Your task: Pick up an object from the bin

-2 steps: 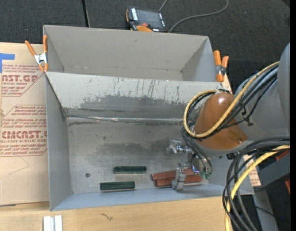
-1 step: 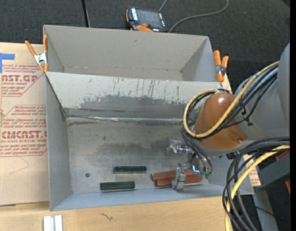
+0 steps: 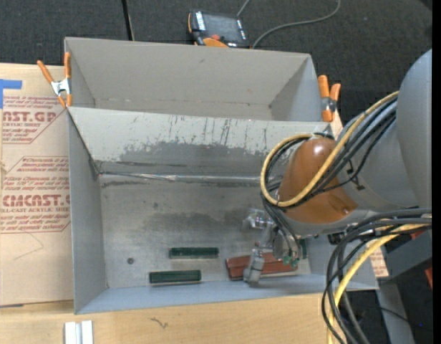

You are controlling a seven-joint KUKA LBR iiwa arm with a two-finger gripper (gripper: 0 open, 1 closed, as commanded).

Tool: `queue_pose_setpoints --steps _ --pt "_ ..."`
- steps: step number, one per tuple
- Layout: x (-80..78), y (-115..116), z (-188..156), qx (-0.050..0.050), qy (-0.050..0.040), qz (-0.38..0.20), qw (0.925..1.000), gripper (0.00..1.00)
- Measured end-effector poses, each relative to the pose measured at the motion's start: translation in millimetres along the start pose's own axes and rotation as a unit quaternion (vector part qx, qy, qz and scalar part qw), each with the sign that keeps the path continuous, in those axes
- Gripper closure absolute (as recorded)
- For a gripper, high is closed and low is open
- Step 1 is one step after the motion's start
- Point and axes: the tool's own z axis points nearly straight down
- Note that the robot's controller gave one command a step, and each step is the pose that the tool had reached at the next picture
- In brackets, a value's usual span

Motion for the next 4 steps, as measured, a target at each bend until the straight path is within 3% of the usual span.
queue_pose_setpoints --steps 1,2,3,4 --pt "-7.3 -44.0 -0.1 0.001 -0.0001 0.125 0.9922 0.0" --pt "-6.6 -42.6 -1.4 0.0 0.003 0.123 0.9924 1.0" --pt "-6.5 -42.0 -12.6 0.0 -0.0004 0.123 0.9924 1.0" --pt "-6.8 -41.3 -51.7 0.0 -0.0017 0.122 0.9925 1.0"
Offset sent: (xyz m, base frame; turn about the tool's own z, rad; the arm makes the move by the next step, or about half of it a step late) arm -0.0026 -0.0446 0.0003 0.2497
